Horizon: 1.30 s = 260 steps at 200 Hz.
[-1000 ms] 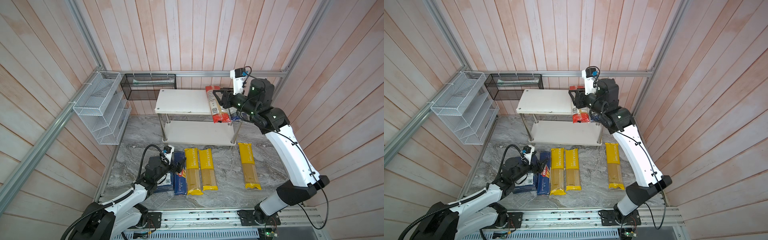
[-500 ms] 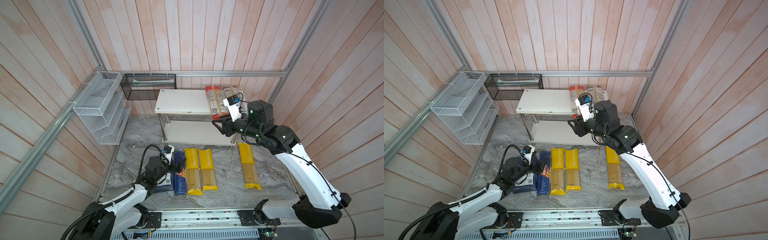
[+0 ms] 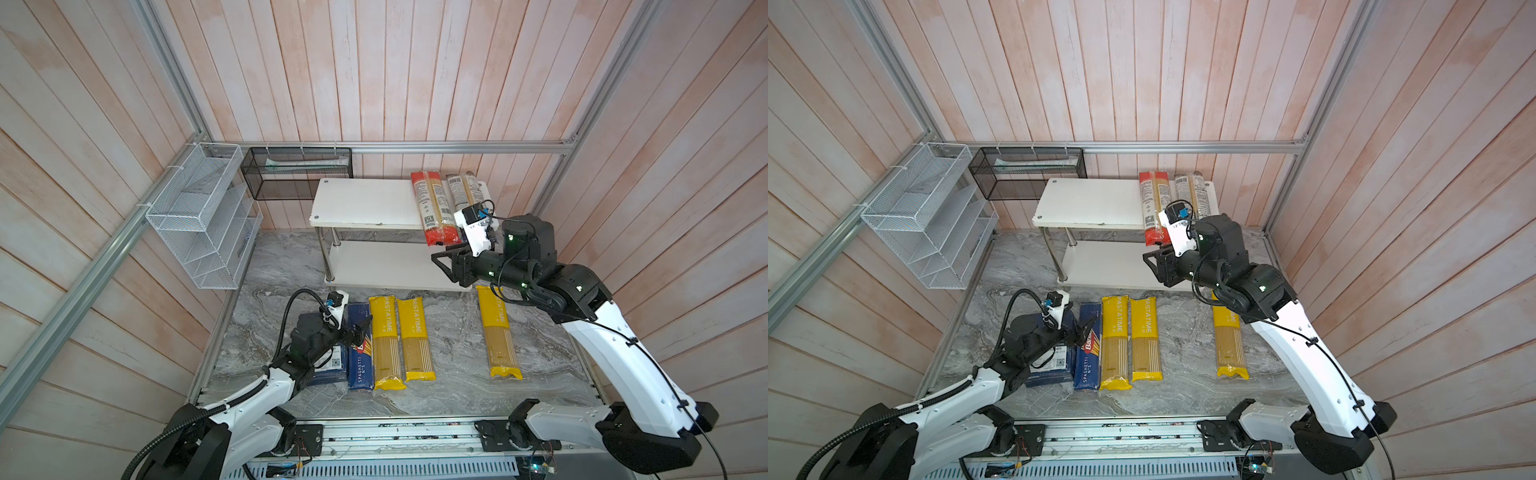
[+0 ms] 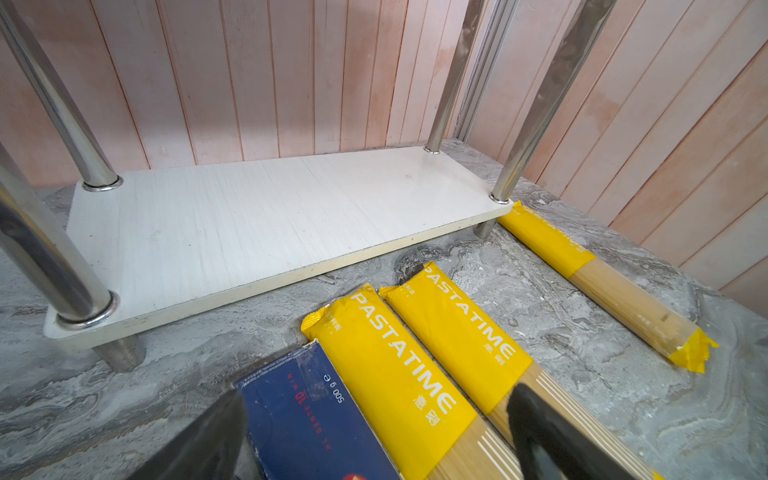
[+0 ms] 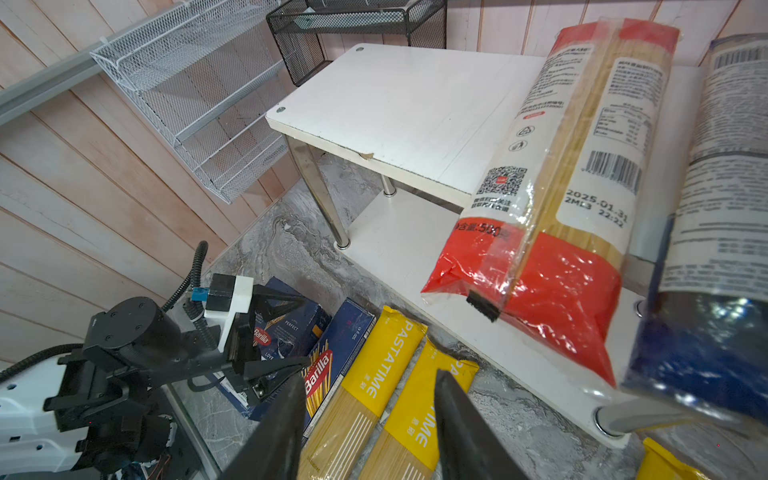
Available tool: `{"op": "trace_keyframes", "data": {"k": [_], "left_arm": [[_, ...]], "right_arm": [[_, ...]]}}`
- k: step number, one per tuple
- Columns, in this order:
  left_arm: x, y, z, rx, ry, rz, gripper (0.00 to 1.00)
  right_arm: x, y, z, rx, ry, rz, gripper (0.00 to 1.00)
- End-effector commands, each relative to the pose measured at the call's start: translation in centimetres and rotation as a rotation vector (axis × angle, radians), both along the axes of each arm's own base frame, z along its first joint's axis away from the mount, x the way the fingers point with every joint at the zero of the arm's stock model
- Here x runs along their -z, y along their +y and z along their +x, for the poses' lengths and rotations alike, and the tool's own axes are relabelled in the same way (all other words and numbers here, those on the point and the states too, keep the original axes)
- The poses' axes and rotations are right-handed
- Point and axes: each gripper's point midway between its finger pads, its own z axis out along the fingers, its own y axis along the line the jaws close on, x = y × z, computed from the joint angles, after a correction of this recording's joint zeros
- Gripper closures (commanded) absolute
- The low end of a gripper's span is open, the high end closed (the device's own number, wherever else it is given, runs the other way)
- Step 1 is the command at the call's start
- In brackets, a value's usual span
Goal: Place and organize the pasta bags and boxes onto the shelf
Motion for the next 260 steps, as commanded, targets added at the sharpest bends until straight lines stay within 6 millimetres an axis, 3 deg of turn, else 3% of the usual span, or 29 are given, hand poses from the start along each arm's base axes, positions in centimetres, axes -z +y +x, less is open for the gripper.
{"op": "trace_keyframes", "data": {"k": [1, 101, 202, 260], "left_arm": [[-0.5, -0.1, 0.1, 0.000, -0.018, 0.002, 0.00], [-0.6, 0.0, 0.1, -0.006, -0.022, 0.001, 0.00], [-0.8, 0.0, 0.1, -0.005, -0.025, -0.002, 0.00], [-0.6, -0.1, 0.1, -0.003, -0.021, -0.001, 0.00]], "right_arm": [[0.0, 0.7, 0.1, -0.016, -0.004, 0.016, 0.50], [-0.2, 0.9, 1.8, -0.007, -0.028, 0.037, 0.47], [1.2, 1.4, 2.7, -0.030, 0.008, 0.078, 0.47], [1.0, 1.0, 3.5, -0.015, -0.008, 0.098, 0.47]]}}
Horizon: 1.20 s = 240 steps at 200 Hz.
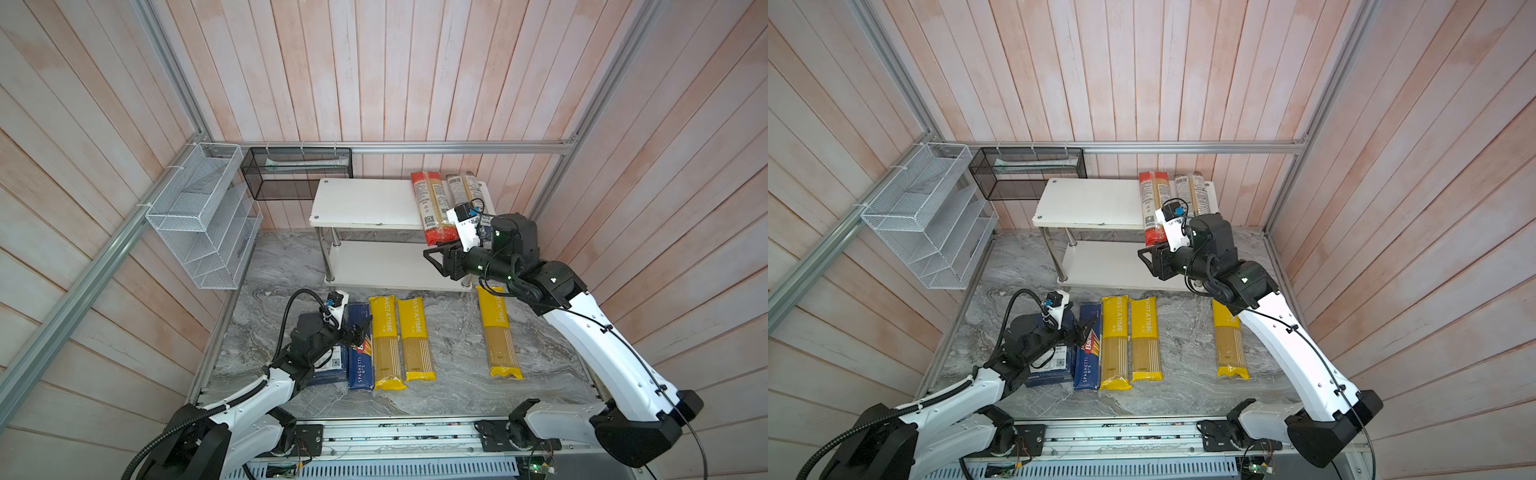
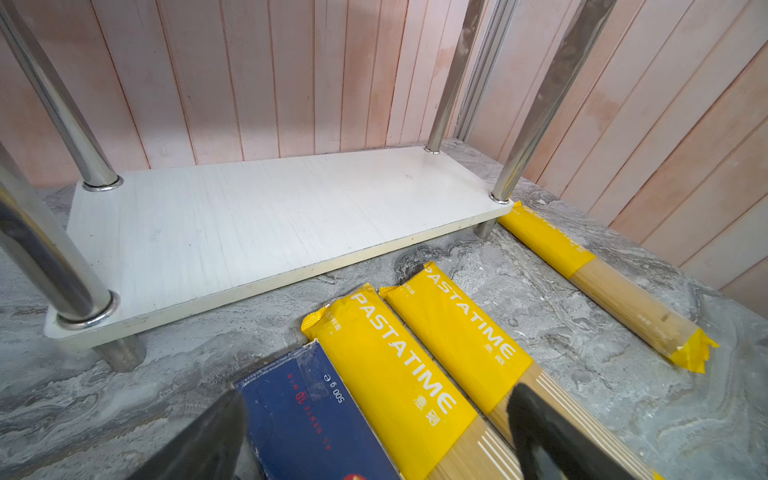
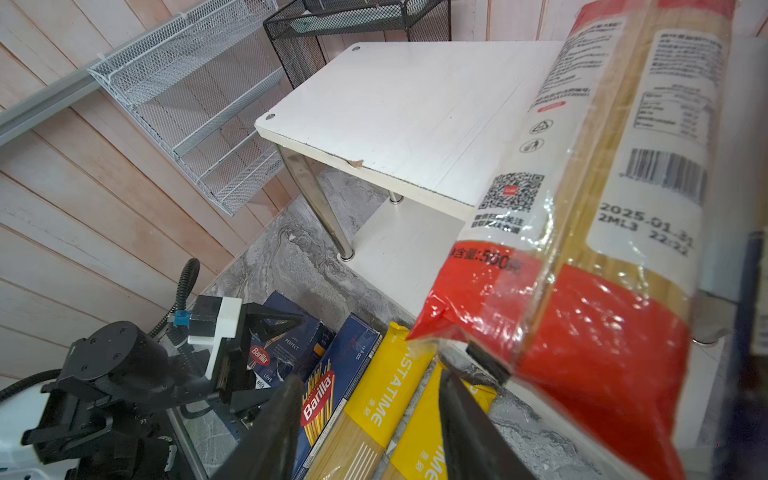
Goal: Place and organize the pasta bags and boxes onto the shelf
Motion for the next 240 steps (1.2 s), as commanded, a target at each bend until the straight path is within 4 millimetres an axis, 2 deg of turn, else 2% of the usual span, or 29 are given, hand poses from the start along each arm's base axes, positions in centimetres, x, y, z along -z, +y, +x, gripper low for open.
{"op": "trace_keyframes", "data": {"k": [1, 70, 110, 169, 212, 240], "left_arm": [[-0.6, -0.1, 0.1, -0.002, -0.022, -0.001, 0.00], [-0.6, 0.0, 0.1, -0.004, -0.021, 0.003, 0.00], [-0.6, 0.0, 0.1, -0.004, -0.022, 0.003, 0.00], [-0.7, 0.0, 0.1, -0.006, -0.025, 0.003, 0.00], [-0.6, 0.0, 0.1, -0.003, -0.021, 0.002, 0.00], [-0.6, 0.0, 0.1, -0.004, -0.021, 0.002, 0.00]], "right_arm": [[-0.8, 0.1, 0.5, -0.001, -0.020, 0.035, 0.47], [-1.2, 0.6, 1.2, -0.025, -0.036, 0.069, 0.47], [-0.7, 0.9, 1.3, -0.034, -0.014, 0.068, 0.47], [-2.0, -0.3, 0.1, -0.007, -0.011, 0.065, 0.47], [-0.8, -0.4, -0.5, -0.015, 0.036, 0.049, 0.47], [-0.8, -0.5, -0.5, -0.010, 0.031, 0.052, 0.47]]}}
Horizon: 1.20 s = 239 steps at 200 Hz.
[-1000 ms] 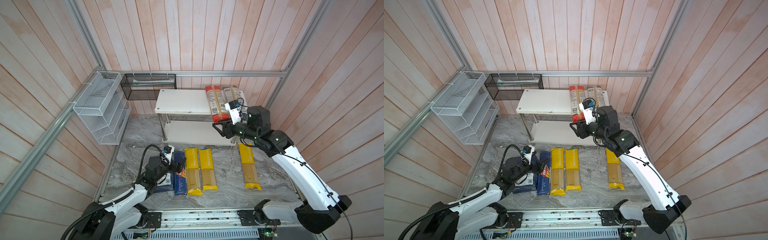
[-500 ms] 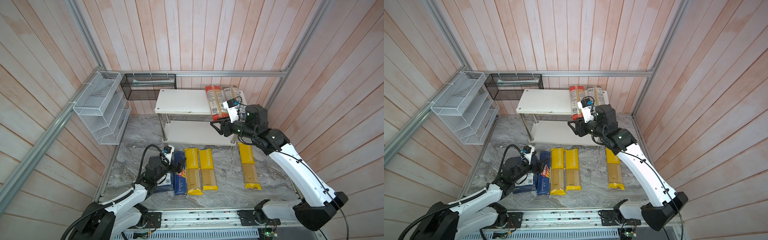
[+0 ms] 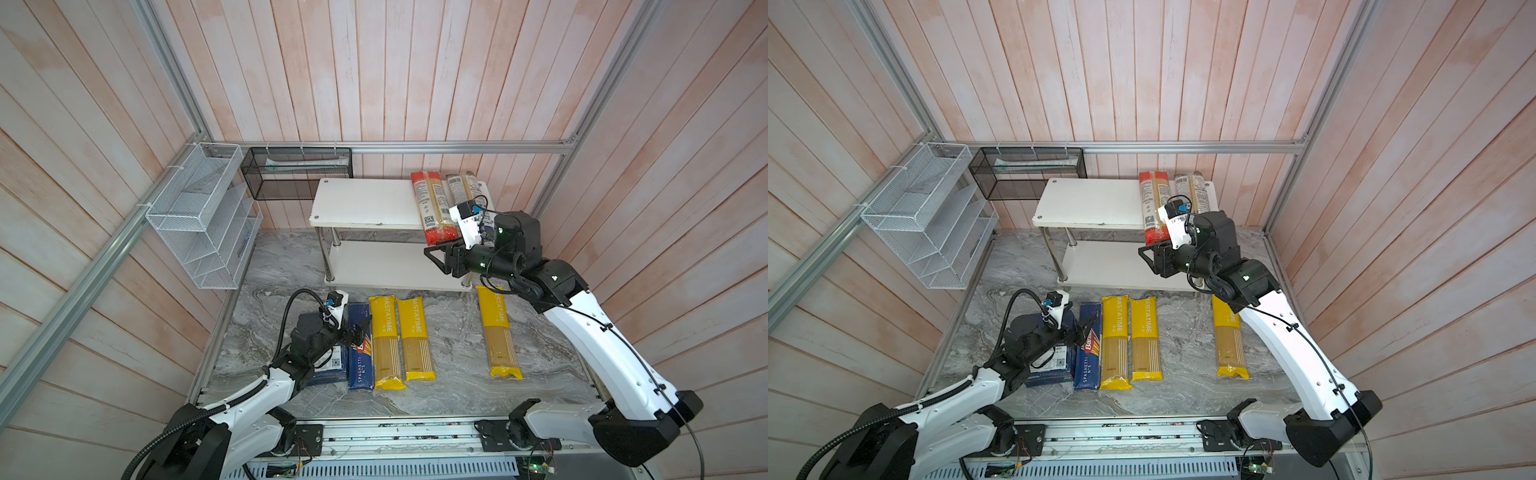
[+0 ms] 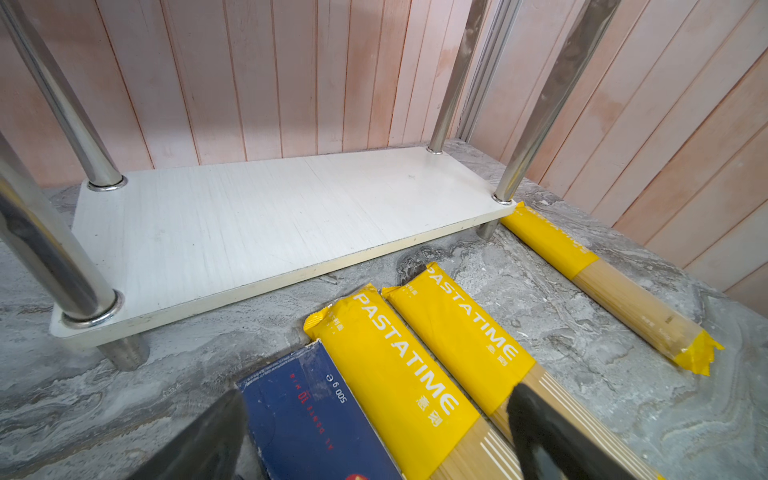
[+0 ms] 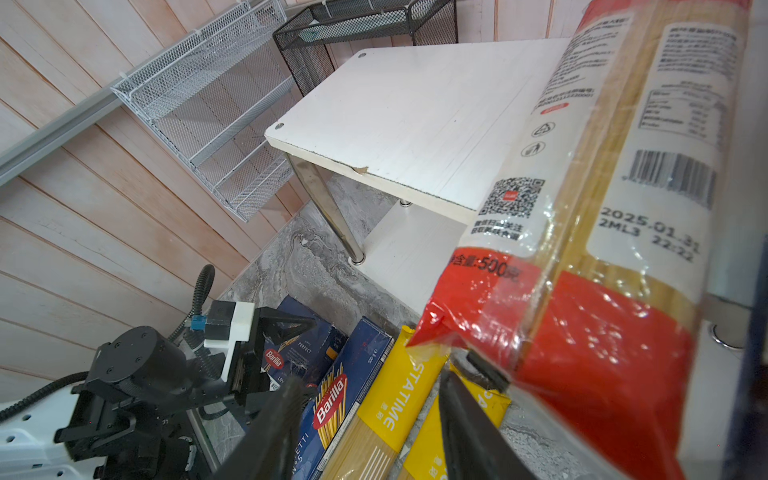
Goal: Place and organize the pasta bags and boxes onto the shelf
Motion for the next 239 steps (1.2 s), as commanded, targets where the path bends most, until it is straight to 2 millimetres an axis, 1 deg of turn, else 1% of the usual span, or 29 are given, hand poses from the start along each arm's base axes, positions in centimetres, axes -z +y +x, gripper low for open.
{"op": "trace_keyframes", "data": {"k": [1, 40, 129, 165, 215, 239], "left_arm": [[-0.6, -0.1, 0.0, 0.004, -0.020, 0.000, 0.00], [-0.6, -0.1, 0.0, 0.003, -0.022, 0.001, 0.00], [-0.8, -0.1, -0.1, 0.003, -0.025, 0.000, 0.00], [-0.8, -0.1, 0.0, 0.002, -0.026, 0.001, 0.00], [-0.8, -0.1, 0.0, 0.002, -0.027, 0.001, 0.00], [-0.8, 0.0, 0.0, 0.000, -0.027, 0.001, 0.00]], "right_arm": [[-0.5, -0.5, -0.5, 0.009, 0.001, 0.011, 0.47], [-0.5, -0.2, 0.2, 0.013, -0.014, 0.012, 0.47], [-0.2, 1.1, 1.4, -0.019, -0.015, 0.013, 0.47], [-0.5, 1.4, 1.9, -0.021, -0.031, 0.020, 0.47], [0.0, 2.1, 2.7, -0.032, -0.035, 0.017, 0.47], [-0.1, 2.5, 3.2, -0.036, -0.043, 0.021, 0.47]]}}
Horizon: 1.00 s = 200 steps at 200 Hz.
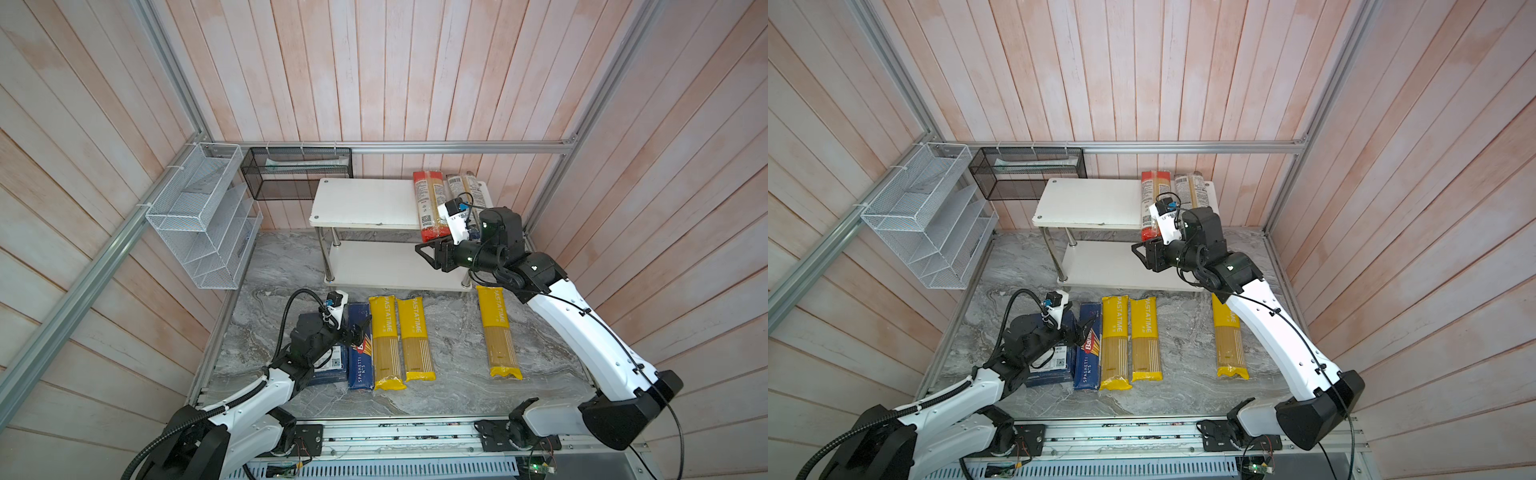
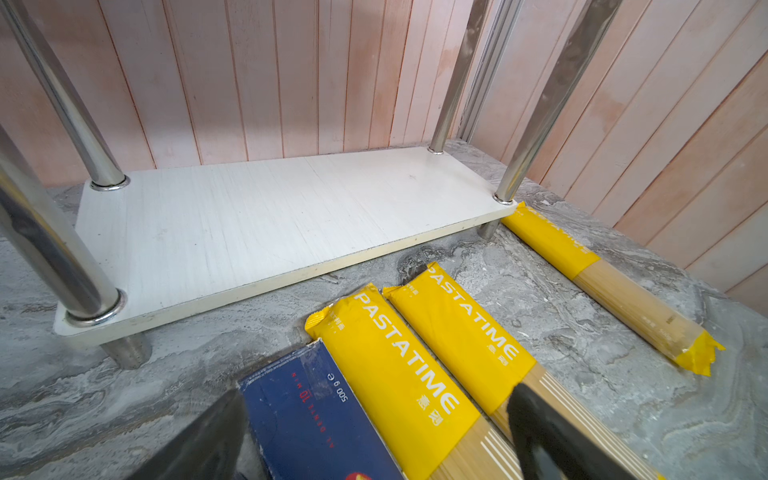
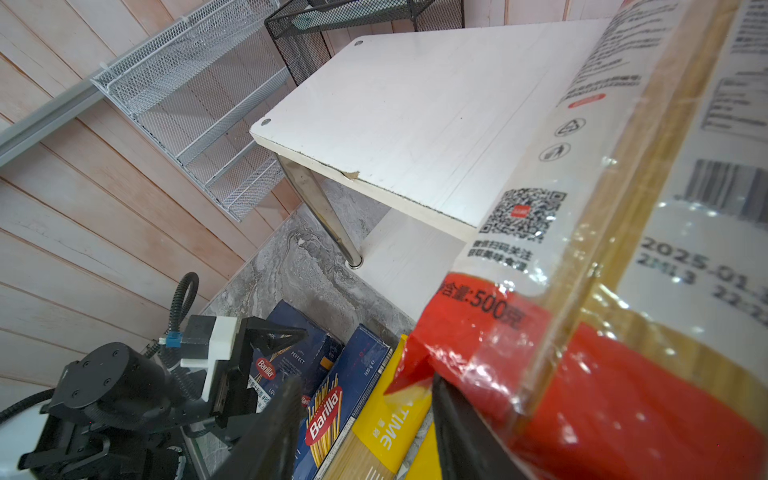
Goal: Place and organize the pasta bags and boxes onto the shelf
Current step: 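Withdraw the right gripper and lower it over the lone yellow PASTATIME pack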
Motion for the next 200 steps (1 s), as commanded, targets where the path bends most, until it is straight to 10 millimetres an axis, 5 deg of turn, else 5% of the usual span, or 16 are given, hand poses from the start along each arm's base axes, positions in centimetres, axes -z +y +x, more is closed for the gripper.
{"op": "trace_keyframes", "data": {"k": [1, 65, 134, 200], "left_arm": [[-0.8, -0.1, 0.0, 0.003, -0.027, 0.000, 0.00], [-0.9, 0.0, 0.0, -0.005, -0.032, 0.001, 0.00], [-0.8, 0.0, 0.1, -0.005, -0.029, 0.001, 0.00], [-0.6, 0.0, 0.2, -0.005, -0.026, 0.004, 0.00]], "right_arm": [[-1.7, 0.5, 0.7, -0.015, -0.052, 0.027, 0.47], [-1.7, 0.7, 0.1, -0.044, -0.032, 0.024, 0.47], [-0.3, 1.8, -5.1, -0.161, -0.001, -0.059, 0.47], [4.4, -0.4, -7.6, -0.076, 0.074, -0.088, 0.47]]}}
